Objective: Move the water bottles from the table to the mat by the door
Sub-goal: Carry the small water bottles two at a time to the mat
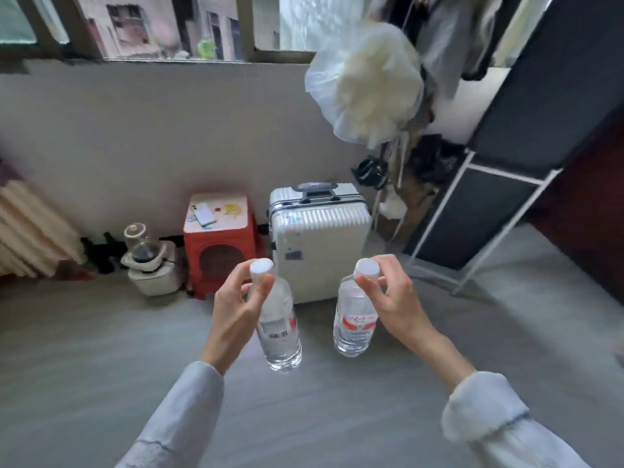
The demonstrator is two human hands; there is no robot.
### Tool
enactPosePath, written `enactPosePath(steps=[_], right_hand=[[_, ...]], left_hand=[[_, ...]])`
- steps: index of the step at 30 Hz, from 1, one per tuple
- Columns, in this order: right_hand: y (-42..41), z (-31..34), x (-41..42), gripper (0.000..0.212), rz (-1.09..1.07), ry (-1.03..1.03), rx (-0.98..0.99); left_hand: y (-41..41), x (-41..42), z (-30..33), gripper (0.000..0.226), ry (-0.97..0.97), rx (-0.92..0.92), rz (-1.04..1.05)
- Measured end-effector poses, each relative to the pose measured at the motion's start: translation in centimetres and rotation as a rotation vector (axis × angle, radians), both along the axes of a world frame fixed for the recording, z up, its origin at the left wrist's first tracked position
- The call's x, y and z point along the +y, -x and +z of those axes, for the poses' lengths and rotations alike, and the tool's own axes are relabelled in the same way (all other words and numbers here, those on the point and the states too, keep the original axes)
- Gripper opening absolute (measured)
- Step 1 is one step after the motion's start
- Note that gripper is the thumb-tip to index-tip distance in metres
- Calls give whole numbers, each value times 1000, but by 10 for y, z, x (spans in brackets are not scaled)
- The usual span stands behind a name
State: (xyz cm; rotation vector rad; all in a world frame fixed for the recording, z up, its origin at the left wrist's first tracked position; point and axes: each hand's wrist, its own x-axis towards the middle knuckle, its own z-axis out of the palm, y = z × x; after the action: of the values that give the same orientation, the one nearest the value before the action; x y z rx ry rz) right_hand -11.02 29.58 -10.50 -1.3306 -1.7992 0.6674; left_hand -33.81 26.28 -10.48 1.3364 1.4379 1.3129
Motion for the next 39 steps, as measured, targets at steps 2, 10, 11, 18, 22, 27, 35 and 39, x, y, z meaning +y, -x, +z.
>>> enactPosePath(steps=[2,10,11,18,22,27,35,39], right_hand=[[-59,0,-4,59,-134,-2,24],[-258,-5,-25,34,-661,-7,107],[-278,-5,-25,39,-710,-25,100],[-429,-6,4,22,-1011,-75,62],[-508,0,24,16,-1143,-80,78],[-603,5,40,20,-1291,-69,102],[-768,-6,51,15,-1382,-18,111],[-871,-10,54,16,-1372,-13,100]], left_hand=[[-56,18,3,12,6,-14,-101],[-270,96,2,12,34,-21,-544],[-297,107,1,11,38,-24,-599],[-486,189,1,12,36,-6,-920],[-591,230,7,17,39,34,-1053],[-715,263,12,18,29,83,-1169],[-902,285,-12,20,89,94,-1273],[-1014,293,-19,21,62,119,-1286]])
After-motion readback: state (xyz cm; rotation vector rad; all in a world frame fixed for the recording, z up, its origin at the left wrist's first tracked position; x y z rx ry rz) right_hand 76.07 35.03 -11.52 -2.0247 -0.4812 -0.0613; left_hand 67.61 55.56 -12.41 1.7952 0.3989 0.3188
